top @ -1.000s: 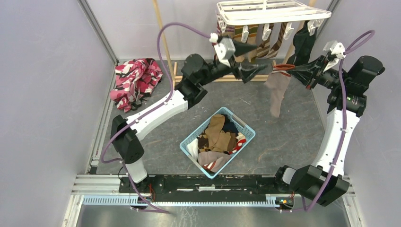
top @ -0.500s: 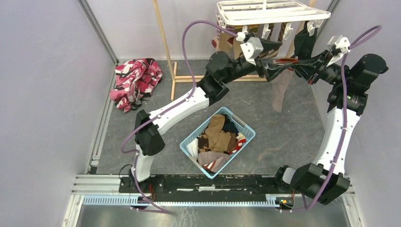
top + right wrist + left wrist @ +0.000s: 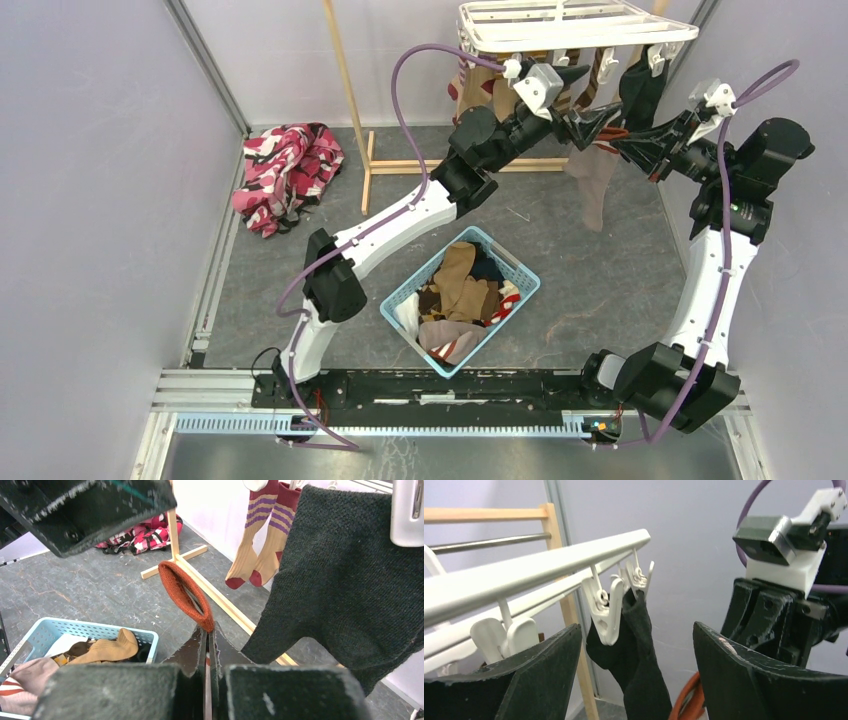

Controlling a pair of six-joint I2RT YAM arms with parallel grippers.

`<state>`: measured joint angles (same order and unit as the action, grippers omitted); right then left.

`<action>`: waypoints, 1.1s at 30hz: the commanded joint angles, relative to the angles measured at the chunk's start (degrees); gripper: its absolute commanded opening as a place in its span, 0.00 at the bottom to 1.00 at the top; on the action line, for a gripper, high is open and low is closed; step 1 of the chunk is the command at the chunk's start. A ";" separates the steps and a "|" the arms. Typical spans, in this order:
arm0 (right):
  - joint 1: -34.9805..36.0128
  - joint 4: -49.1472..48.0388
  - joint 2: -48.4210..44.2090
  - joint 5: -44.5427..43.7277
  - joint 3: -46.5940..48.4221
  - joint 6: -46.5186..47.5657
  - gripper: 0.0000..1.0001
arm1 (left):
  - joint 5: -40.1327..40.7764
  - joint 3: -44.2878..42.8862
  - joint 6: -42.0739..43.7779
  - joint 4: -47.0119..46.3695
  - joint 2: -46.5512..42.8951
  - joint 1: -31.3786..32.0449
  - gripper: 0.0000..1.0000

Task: Clip the socks to the hanger
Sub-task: Open the clamp at the hanger.

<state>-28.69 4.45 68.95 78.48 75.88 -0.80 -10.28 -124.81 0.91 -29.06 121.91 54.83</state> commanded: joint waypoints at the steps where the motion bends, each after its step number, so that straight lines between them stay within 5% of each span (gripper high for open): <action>1: -0.54 0.20 -1.13 0.77 -0.17 0.32 0.00 | 2.72 -5.92 1.74 -3.31 2.49 0.46 0.88; 17: -0.76 2.59 -2.10 1.84 -0.25 3.92 0.00 | 4.02 -16.61 0.91 -5.02 9.71 0.46 0.84; 33: -1.20 3.54 -2.33 2.67 -0.11 4.48 0.00 | 5.75 -18.38 0.09 -5.52 10.07 0.46 0.71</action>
<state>-29.43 8.32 67.92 80.09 75.61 2.90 -5.82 -140.64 0.89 -32.45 131.76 55.13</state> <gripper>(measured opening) 0.012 0.723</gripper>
